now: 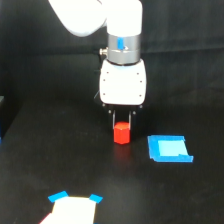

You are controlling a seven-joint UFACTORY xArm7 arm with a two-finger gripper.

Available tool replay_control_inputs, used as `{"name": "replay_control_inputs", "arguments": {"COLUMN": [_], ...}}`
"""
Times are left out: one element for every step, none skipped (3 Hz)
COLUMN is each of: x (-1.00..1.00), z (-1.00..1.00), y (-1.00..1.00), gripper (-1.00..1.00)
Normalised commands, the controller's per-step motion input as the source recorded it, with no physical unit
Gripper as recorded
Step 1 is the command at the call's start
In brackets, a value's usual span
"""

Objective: Pick up the red object from the table

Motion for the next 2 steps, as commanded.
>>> {"name": "replay_control_inputs", "arguments": {"x": [-0.36,-0.28], "z": [1.00,1.00], "y": [-0.82,-0.99], "gripper": [-0.98,-1.00]}}
